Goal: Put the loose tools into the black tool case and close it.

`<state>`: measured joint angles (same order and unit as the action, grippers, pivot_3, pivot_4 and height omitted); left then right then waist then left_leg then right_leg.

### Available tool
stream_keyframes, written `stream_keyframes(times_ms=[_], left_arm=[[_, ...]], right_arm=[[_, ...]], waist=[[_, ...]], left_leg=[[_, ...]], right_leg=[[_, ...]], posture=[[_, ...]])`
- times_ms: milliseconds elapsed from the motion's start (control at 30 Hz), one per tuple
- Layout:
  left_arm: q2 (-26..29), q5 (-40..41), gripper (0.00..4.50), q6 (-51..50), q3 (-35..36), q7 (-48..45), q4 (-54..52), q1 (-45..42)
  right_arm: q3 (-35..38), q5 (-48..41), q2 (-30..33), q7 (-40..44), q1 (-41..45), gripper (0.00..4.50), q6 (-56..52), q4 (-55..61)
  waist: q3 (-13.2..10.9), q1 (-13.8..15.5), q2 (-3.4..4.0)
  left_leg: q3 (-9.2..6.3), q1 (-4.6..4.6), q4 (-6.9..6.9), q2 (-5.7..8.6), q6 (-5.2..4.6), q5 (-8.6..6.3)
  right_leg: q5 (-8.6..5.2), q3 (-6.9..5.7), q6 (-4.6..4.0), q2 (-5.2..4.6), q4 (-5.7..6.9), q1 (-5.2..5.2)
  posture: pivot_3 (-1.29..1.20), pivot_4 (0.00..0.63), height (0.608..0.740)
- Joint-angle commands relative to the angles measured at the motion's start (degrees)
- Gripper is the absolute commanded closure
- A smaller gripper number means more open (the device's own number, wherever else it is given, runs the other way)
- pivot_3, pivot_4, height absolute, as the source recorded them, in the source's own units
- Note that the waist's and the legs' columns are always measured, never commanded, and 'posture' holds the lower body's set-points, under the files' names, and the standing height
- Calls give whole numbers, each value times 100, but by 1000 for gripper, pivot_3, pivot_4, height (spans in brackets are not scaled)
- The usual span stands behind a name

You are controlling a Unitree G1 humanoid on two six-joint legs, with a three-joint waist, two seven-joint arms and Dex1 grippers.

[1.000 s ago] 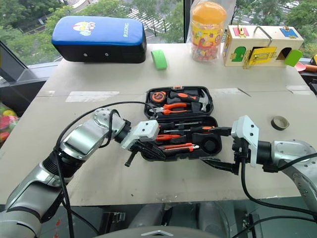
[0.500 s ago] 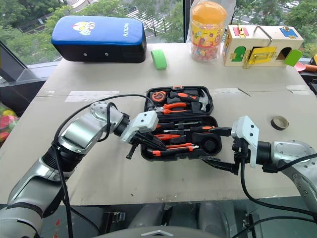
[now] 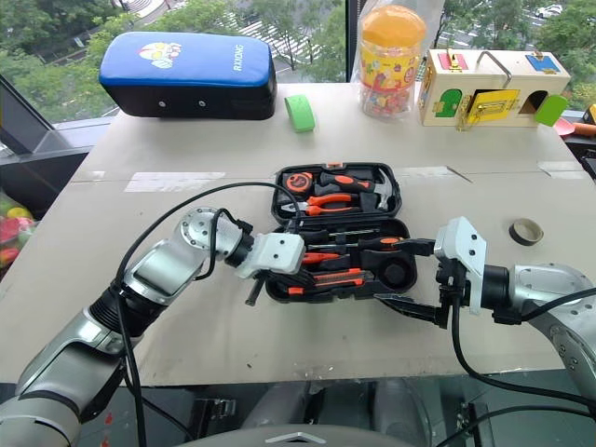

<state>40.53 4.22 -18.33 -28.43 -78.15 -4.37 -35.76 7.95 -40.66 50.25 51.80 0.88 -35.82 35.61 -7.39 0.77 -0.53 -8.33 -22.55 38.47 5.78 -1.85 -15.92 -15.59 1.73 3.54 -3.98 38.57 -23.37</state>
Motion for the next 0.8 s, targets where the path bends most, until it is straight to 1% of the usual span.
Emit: stream_keyframes(times_ms=[33, 67, 100, 167, 200, 233, 267, 300, 333, 367, 433, 467, 533, 633, 667, 733, 800], left_arm=[[20, 479, 4460, -607, 380, -179, 84, 32], [10, 785, 4155, -776, 629, -233, 25, 0], [8, 1139, 3963, -917, 928, -302, -39, -30], [33, 1671, 3297, -1172, 1395, -390, -142, -65], [27, 1942, 3141, -1279, 1662, -397, -180, -76], [27, 2160, 2401, -1389, 1888, -379, -209, -88], [63, 2289, 2242, -1498, 2030, -373, -228, -107], [121, 2374, 1825, -1589, 2099, -397, -272, -117], [190, 2549, 1613, -1721, 2170, -500, -352, -105], [232, 2721, 1007, -1849, 2225, -564, -435, -92], [252, 2958, 230, -2010, 2282, -588, -571, -87], [246, 3039, 84, -2066, 2294, -575, -624, -92], [244, 3218, 84, -2211, 2316, -553, -738, -117], [229, 3379, 84, -2324, 2317, -495, -873, -164], [231, 3404, 84, -2337, 2313, -469, -900, -172], [257, 3482, 84, -2405, 2307, -429, -1014, -172], [296, 3500, 84, -2411, 2290, -363, -1169, -128]], right_arm=[[399, -45, 30, -82, -167, 0, 23, 98], [542, -43, 47, -92, -296, 0, 21, 88], [729, -16, 73, -86, -488, 0, 27, 78], [1087, 2, 94, -64, -851, 0, 31, 93], [1373, -55, 73, -66, -1078, 0, -18, 118], [1678, -127, 39, -72, -1303, 0, -76, 145], [1996, -192, 0, -71, -1526, 0, -141, 160], [2333, -244, -45, -40, -1763, 0, -179, 153], [2885, -258, -155, 23, -2168, 0, -245, 119], [3384, -274, -255, 92, -2555, 0, -283, 81], [4130, -327, -407, 226, -3129, 0, -345, -10], [4423, -360, -472, 281, -3355, 0, -363, -76], [4851, -420, -550, 326, -3638, 0, -417, -253], [4939, -300, -432, 349, -3612, 0, -357, -573], [4888, -262, -372, 328, -3533, 0, -344, -657], [4545, -131, -102, 257, -3158, 0, -338, -933], [3938, 107, 236, 154, -2559, 0, -305, -1366]], waist=[[-1, -6, -1], [-2, -6, -2], [-5, -4, -4], [-7, 3, -8], [-7, 5, -8], [-8, 5, -8], [-8, -1, -7], [-9, 7, -5], [-9, 20, -5], [-9, 27, -5], [-9, 36, -5], [-9, 34, -4], [-9, 4, -4], [-11, -43, -5], [-12, -48, -4], [-14, -62, -1], [-17, -79, -2]], left_leg=[[0, 0, 0, 0, 0, 0], [0, -2, -1, -1, 0, 0], [0, -5, -1, 0, 0, 0], [-5, -22, 2, -1, 0, 0], [-5, -22, 2, -1, 0, 0], [-5, -23, 2, -1, 0, 0], [-5, -23, 2, -1, 0, 0], [-3, -21, 1, 0, 0, 0], [-3, -22, 1, 1, 0, 0], [-5, -22, 2, 0, 0, 0], [-6, -21, -1, 1, 0, 0], [-6, -20, -2, 0, 0, 0], [0, -14, -3, 0, 0, 0], [17, 3, -5, -1, -2, -1], [17, 10, -6, -2, -3, -2], [21, 16, -8, -2, -4, -2], [25, 18, -8, -3, -3, -2]], right_leg=[[0, -2, 0, 1, 1, -2], [0, -4, 0, 1, 1, -3], [0, -6, 0, 2, 2, -5], [0, -12, 0, 2, 4, -17], [0, -14, 0, 2, 3, -18], [0, -15, 0, 1, 1, -18], [0, -15, 0, 1, 1, -17], [0, -14, 0, 0, 0, -16], [0, -13, 0, -2, 0, -16], [0, -9, 0, -2, 0, -14], [0, -9, 0, -3, -3, -12], [0, -7, 0, -1, -4, -12], [0, 2, 0, -1, -3, -8], [0, 23, 0, 0, 8, -4], [0, 24, 0, 0, 8, 1], [0, 27, 0, 0, 7, 4], [0, 29, 0, 1, 5, 6]], posture=[[0, 150, 735], [0, 150, 735], [0, 150, 735], [0, 150, 735], [0, 150, 735], [0, 150, 735], [0, 150, 735], [0, 150, 735], [0, 150, 735], [0, 150, 735], [0, 150, 735], [0, 150, 735], [0, 150, 735], [0, 150, 735], [0, 150, 735], [0, 150, 735], [0, 150, 735]])
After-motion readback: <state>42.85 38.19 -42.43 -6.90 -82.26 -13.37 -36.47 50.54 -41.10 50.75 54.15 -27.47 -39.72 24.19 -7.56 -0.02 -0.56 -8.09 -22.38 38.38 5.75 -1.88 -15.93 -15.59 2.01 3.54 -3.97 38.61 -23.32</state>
